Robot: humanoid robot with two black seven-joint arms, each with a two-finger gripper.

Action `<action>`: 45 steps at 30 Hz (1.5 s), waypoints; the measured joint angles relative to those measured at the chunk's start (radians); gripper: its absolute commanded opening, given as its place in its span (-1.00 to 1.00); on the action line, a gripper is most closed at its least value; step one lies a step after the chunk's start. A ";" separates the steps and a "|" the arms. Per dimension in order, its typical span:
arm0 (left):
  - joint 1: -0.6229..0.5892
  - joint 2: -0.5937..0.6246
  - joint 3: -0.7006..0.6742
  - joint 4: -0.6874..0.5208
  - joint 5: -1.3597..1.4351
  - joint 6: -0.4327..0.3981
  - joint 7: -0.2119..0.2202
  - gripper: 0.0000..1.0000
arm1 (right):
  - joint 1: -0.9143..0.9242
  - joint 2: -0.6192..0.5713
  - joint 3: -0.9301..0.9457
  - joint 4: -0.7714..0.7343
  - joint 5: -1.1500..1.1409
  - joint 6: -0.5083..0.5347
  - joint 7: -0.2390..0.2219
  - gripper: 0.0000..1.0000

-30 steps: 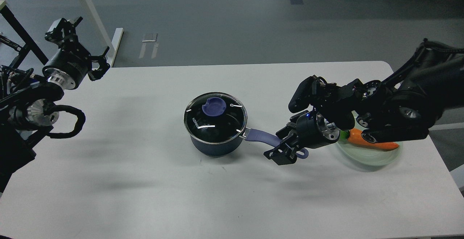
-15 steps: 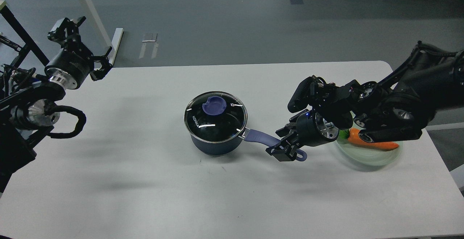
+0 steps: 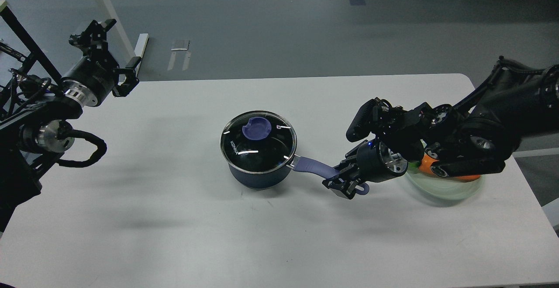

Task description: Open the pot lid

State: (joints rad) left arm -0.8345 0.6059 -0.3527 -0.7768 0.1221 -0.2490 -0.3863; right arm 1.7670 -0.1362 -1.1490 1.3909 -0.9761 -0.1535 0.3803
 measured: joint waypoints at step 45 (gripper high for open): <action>-0.075 -0.132 0.302 -0.301 1.690 0.477 -0.030 0.94 | -0.005 0.058 0.007 -0.058 -0.001 0.003 0.008 -0.60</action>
State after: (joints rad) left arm -0.9099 0.4736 -0.0503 -1.0778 1.8124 0.2281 -0.4159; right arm 1.7625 -0.0779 -1.1416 1.3327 -0.9774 -0.1505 0.3880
